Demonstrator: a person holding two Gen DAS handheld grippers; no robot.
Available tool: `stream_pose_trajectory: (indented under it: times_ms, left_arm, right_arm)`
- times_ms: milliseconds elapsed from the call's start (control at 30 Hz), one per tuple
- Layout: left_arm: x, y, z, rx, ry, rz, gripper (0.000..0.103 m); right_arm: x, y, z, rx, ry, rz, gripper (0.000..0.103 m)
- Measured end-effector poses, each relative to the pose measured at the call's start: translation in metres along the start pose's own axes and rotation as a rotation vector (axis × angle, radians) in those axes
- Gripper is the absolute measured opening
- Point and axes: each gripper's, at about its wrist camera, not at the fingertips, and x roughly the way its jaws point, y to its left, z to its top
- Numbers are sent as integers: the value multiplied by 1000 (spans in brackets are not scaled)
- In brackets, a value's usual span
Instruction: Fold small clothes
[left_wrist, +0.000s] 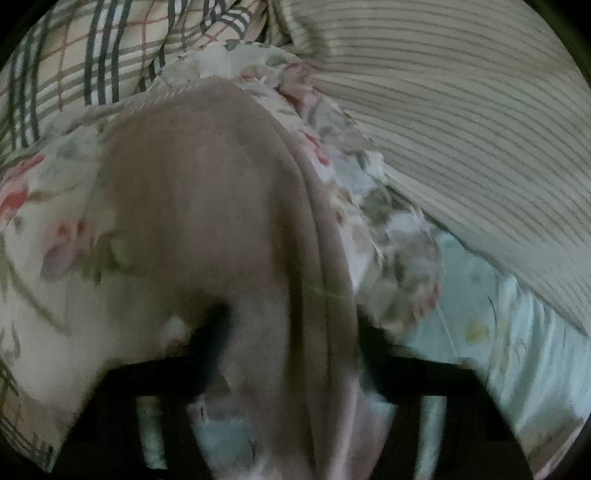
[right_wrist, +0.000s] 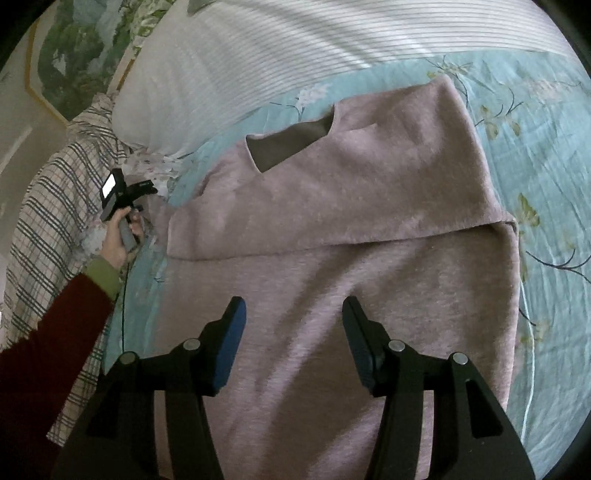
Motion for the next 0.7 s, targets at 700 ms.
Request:
stream_pose_trajectory:
  times_ms: [700]
  left_arm:
    - [-251,-115,-156,380,-214,-683,3]
  right_arm:
    - [-45,-4,-17,58,-104,45,56]
